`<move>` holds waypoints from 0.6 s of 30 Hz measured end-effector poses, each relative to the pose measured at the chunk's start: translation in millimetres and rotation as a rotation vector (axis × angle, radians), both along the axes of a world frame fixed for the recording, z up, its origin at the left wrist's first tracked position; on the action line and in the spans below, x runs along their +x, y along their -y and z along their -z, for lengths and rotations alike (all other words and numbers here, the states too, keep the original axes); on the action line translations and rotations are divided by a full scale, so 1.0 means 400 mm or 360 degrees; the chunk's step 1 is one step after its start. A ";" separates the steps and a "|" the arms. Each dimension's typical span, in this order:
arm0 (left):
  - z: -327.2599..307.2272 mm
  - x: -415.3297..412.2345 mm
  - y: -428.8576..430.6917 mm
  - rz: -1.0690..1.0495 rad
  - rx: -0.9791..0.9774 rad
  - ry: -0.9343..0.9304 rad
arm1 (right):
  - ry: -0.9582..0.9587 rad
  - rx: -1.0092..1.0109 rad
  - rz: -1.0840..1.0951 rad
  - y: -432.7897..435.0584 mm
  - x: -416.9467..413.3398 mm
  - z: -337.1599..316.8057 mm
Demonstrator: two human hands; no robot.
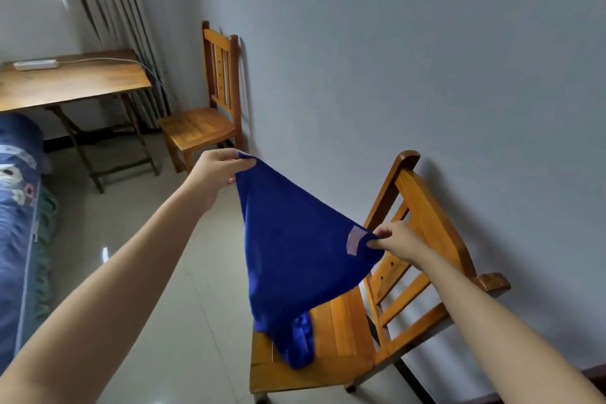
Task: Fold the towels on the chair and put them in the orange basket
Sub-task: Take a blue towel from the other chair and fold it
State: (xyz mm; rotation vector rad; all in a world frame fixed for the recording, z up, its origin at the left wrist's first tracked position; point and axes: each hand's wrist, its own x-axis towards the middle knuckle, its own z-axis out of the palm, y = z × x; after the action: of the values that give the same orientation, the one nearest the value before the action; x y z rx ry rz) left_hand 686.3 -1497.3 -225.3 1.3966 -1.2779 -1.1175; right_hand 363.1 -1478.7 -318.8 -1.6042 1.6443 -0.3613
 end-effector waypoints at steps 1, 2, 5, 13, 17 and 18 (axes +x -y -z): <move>0.002 0.011 0.015 -0.0041 0.0014 0.0010 | 0.0030 -0.0069 0.0045 0.021 -0.002 -0.015; 0.005 0.022 0.036 -0.0080 0.0025 0.0009 | 0.0072 -0.0138 0.0092 0.044 0.000 -0.032; 0.001 0.044 0.109 -0.0160 0.0051 -0.0061 | 0.0070 -0.0354 0.0257 0.125 0.008 -0.093; -0.113 0.072 0.322 -0.0108 -0.0088 -0.0257 | 0.0198 -0.0967 0.0809 0.326 0.045 -0.300; -0.151 0.073 0.366 -0.0009 -0.0216 -0.0396 | 0.0317 -0.1097 0.0886 0.348 0.044 -0.381; -0.153 0.072 0.366 0.0022 -0.0239 -0.0409 | 0.0331 -0.1115 0.0898 0.347 0.039 -0.392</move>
State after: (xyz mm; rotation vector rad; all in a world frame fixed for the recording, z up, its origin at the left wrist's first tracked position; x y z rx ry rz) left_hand 715.2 -1643.6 -164.2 1.0966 -1.1617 -1.1450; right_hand 378.8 -1617.5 -162.2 -1.4508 1.8932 -1.4755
